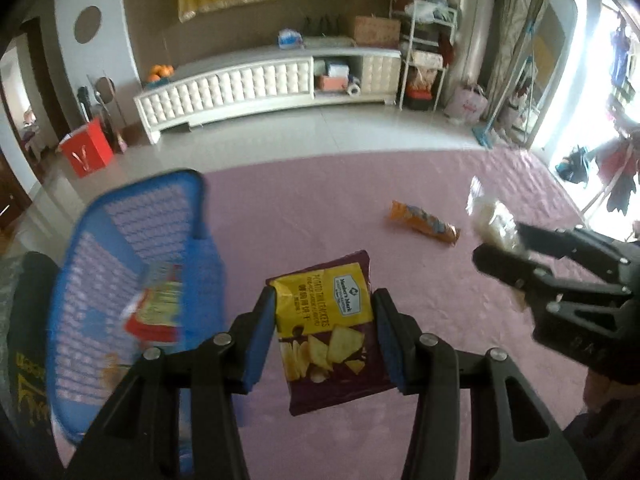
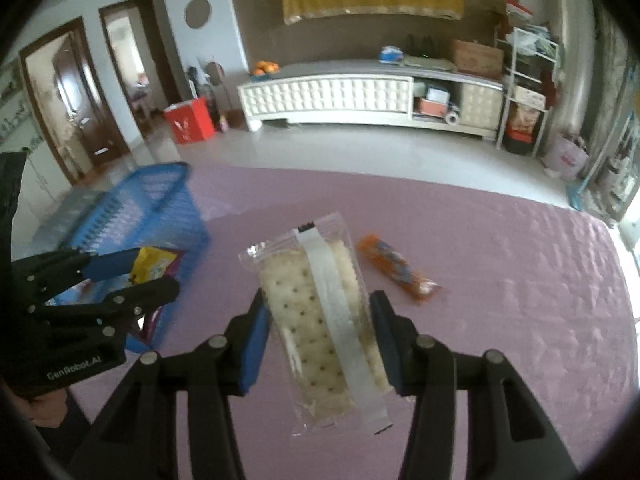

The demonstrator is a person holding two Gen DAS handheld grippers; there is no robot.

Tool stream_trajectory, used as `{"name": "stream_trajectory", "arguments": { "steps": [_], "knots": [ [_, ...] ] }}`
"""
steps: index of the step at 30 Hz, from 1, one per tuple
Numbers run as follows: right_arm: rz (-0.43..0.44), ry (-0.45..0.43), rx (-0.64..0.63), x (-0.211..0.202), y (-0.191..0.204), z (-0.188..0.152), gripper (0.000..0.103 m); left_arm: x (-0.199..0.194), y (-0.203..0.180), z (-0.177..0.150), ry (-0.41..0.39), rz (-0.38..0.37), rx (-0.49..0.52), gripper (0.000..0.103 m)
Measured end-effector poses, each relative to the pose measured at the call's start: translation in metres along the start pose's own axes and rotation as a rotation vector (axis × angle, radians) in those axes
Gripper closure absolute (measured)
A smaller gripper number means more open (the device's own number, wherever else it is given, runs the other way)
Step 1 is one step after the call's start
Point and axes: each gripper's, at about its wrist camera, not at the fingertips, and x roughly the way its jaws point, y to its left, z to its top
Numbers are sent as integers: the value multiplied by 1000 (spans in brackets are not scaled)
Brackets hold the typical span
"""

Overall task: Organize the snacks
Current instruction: 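Carry both packs over the blue basket and open the left gripper to drop the chip bag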

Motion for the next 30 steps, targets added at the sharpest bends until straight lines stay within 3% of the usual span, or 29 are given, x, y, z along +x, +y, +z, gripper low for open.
{"name": "stream_trajectory", "arguments": {
  "steps": [5, 13, 19, 30],
  "knots": [
    [67, -25, -31, -8, 50, 14, 49, -42, 49, -3, -59, 11, -13, 57],
    [143, -48, -118, -4, 127, 28, 49, -77, 125, -17, -86, 25, -76, 57],
    [149, -44, -165, 17, 162, 35, 49, -72, 162, -15, -67, 50, -85, 57],
    [145, 10, -204, 58, 185, 54, 49, -43, 191, -8, -27, 43, -76, 57]
  ]
}}
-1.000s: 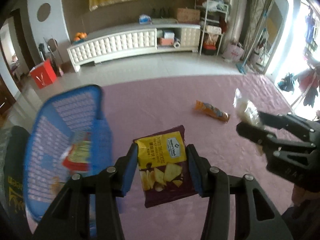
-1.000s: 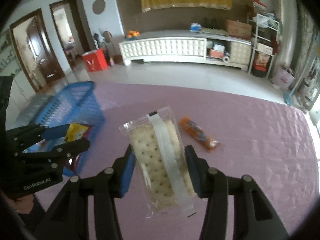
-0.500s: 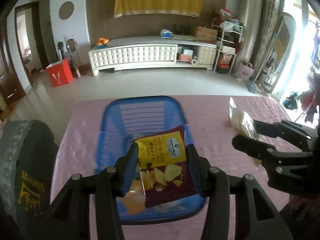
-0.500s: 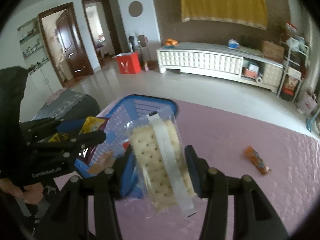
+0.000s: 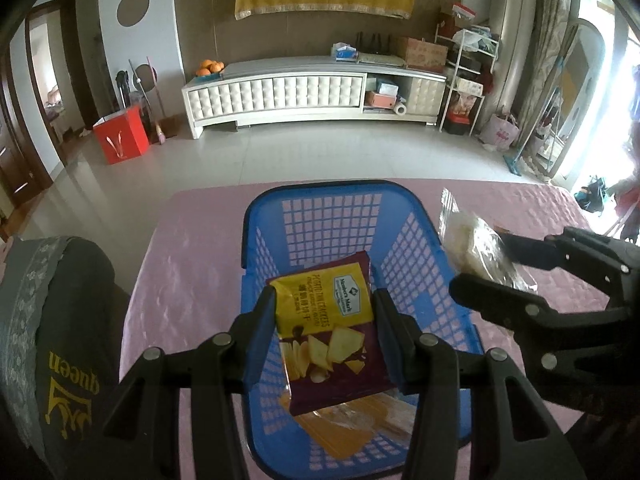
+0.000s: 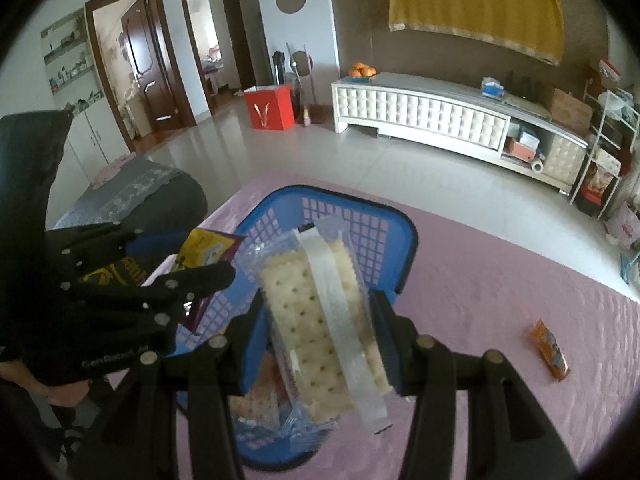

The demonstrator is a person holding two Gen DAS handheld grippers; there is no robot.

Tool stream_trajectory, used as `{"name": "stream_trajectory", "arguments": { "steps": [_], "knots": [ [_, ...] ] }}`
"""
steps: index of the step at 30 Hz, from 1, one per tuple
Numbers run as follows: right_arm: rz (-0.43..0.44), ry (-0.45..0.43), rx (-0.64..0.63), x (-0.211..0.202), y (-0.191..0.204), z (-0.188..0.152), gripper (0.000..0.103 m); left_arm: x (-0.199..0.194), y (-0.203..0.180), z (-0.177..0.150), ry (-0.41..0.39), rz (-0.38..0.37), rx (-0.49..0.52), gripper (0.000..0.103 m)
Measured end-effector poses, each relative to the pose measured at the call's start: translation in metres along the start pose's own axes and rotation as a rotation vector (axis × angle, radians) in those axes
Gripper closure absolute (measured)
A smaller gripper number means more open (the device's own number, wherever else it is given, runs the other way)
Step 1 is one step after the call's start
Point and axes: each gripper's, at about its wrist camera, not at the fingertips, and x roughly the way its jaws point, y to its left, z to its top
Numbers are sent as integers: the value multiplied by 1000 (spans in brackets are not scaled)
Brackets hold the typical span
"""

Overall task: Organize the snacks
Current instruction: 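Carry both packs over the blue basket and open the left gripper to drop the chip bag, then lower the clear cracker pack into the basket and open the right gripper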

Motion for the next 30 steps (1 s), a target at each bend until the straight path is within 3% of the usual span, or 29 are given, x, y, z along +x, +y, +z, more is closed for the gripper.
{"name": "stream_trajectory", "arguments": {
  "steps": [13, 15, 18, 22, 30],
  "knots": [
    [-16, 85, -22, 40, -9, 5, 49, 30, 17, -1, 12, -23, -9, 57],
    [-17, 88, -24, 40, -9, 4, 49, 32, 20, -1, 10, -26, -19, 50],
    [-17, 86, -25, 39, -9, 4, 49, 30, 18, -3, 0, -38, -7, 31],
    [-17, 86, -24, 39, -9, 7, 49, 23, 9, -4, -18, -19, 29, 26],
    [-27, 93, -32, 40, -4, 12, 49, 5, 21, -6, -55, -10, 27, 26]
  ]
}}
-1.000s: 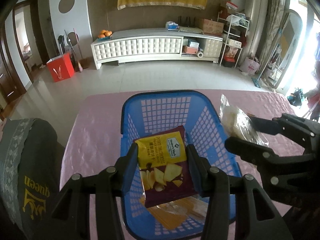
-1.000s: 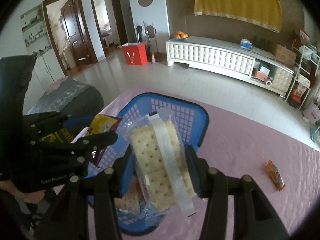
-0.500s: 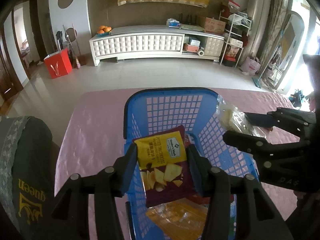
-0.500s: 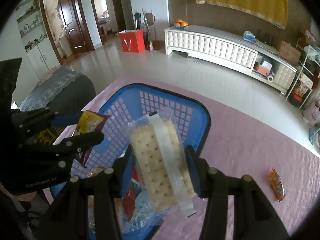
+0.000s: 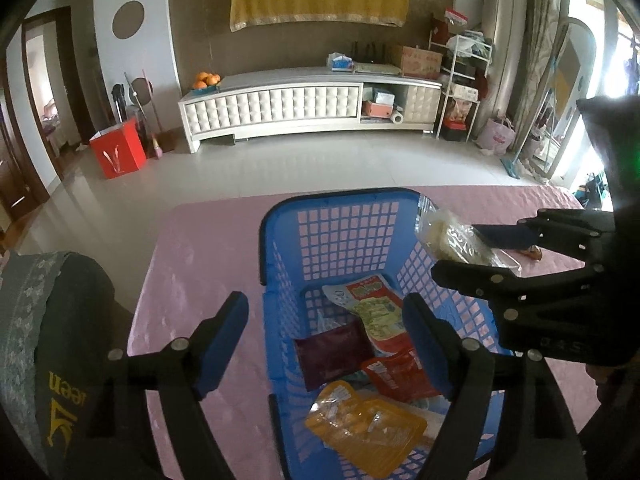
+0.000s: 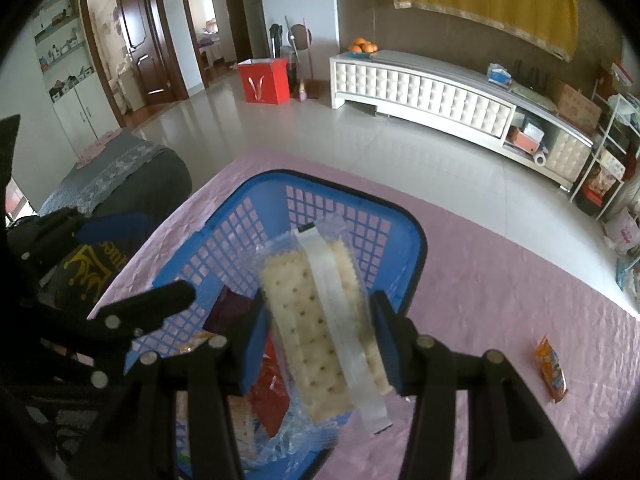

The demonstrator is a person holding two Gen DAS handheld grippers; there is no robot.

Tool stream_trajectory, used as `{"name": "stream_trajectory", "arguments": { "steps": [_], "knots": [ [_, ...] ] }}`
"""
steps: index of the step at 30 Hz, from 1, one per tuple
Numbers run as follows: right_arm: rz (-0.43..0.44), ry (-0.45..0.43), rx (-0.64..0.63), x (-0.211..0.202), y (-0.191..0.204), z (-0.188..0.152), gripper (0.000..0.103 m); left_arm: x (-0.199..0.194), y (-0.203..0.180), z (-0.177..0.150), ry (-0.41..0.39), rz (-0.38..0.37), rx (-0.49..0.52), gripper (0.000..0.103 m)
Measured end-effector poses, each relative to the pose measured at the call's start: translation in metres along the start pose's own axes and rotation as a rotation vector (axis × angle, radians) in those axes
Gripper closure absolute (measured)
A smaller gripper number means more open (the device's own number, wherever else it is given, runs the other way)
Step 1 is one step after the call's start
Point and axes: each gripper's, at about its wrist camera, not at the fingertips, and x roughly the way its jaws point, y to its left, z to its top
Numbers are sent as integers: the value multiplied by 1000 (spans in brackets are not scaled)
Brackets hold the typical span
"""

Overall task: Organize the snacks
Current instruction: 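Lower the clear cracker pack into the basket and open the right gripper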

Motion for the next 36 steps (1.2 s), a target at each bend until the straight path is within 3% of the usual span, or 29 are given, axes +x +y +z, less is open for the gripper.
{"name": "stream_trajectory", "arguments": {
  "steps": [16, 18, 20, 21, 36],
  "knots": [
    [-40, 57, -11, 11, 10, -6, 46, -12, 14, -6, -14, 2, -36, 26],
    [-35, 64, 3, 11, 7, -7, 43, -12, 13, -7, -11, 2, -40, 26],
    [-27, 83, 6, 11, 5, -10, 31, -12, 12, -8, -7, -1, -43, 26],
    [-26, 84, 1, 10, 5, -11, 30, -13, 11, -7, -7, -3, -43, 26],
    [-91, -25, 70, -65, -27, -26, 26, -38, -17, -3, -25, -12, -64, 26]
  ]
}}
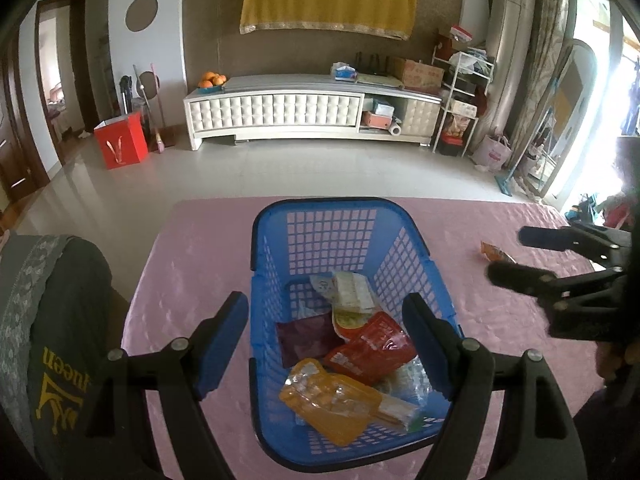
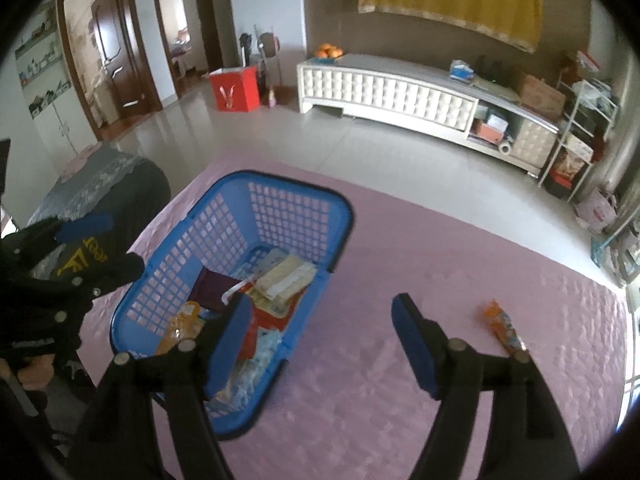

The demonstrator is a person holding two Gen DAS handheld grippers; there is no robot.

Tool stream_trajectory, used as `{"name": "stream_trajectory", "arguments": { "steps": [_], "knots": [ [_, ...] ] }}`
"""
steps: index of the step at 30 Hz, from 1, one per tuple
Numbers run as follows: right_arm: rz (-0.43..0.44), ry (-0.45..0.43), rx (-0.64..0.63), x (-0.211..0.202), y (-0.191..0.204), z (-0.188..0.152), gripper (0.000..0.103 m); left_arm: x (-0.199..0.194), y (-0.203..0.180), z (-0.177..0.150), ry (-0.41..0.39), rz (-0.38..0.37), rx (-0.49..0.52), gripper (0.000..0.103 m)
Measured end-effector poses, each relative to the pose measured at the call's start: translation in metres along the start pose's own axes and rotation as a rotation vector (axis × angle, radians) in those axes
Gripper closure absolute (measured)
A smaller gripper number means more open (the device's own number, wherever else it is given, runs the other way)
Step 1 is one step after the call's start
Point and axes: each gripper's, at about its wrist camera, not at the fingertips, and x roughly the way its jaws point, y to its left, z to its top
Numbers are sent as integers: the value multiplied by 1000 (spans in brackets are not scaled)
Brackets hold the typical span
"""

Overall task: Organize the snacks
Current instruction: 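Lower the clear cracker pack into the basket and open the right gripper, then move the right gripper to the orange stick snack and grasp it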

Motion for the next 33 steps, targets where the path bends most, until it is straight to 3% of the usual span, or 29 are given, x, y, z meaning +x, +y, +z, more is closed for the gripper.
{"name": "stream_trajectory", "arguments": {
  "steps": [10, 12, 14, 17, 20, 23, 30, 33],
  "knots": [
    [-46, -6, 33, -23, -33, -19, 23, 4, -17, -4, -16, -8, 0, 25],
    [-57, -6, 41, -24, -42, -22, 21, 8, -16, -5, -10, -2, -17, 16],
    [-67, -9, 50, -24, -51, -24, 19, 12, -19, -6, -17, 10, -24, 15],
    [-82, -9, 66, -20, -64, -29, 17, 21, -21, -5, -19, 72, -44, 2],
    [-87, -1, 77, -13, -78, -33, 17, 30, -24, -2, -9, 79, -52, 0],
    [-61, 3, 109, -7, -93, -36, 16, 46, -24, 4, 32, 114, -72, 0],
    [-108, 39, 113, 16, -130, -47, 16, 88, -21, 11, 152, 247, -155, 0],
    [-109, 68, 117, 28, -146, -53, 16, 104, -16, 12, 187, 256, -206, 0]
  ]
}}
